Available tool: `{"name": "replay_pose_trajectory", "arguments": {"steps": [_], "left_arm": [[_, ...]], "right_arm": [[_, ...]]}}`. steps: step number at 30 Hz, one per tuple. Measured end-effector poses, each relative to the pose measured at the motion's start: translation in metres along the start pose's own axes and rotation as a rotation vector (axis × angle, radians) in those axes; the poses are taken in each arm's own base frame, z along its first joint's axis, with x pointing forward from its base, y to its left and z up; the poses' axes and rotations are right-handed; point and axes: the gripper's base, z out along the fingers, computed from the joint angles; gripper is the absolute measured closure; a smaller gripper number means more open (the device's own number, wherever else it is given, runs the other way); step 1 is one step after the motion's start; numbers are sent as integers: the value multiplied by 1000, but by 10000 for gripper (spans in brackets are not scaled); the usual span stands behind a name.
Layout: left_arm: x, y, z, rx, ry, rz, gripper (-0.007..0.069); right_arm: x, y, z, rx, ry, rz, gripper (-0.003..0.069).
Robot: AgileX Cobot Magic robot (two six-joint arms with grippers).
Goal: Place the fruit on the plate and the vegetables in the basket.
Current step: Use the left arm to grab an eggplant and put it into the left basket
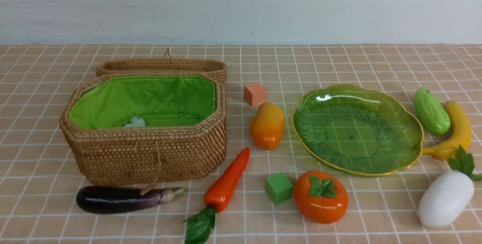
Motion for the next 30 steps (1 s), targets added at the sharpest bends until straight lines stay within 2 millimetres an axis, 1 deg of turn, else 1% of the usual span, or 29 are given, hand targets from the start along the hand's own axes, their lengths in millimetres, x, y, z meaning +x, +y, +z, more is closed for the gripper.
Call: {"name": "replay_pose_trajectory", "arguments": {"steps": [22,25,26,27,30], "left_arm": [[0,0,0,0,0,0,428],[-2,0,0,2,-22,6,426],[-5,-1,0,11,-56,-4,426],[-10,-3,-1,38,-113,-72,424],[-19,-6,-2,96,-199,-253,424]], "right_arm": [[0,0,0,0,0,0,417],[0,0,0,0,0,0,417],[0,0,0,0,0,0,417],[0,0,0,0,0,0,417],[0,0,0,0,0,0,417]]}}
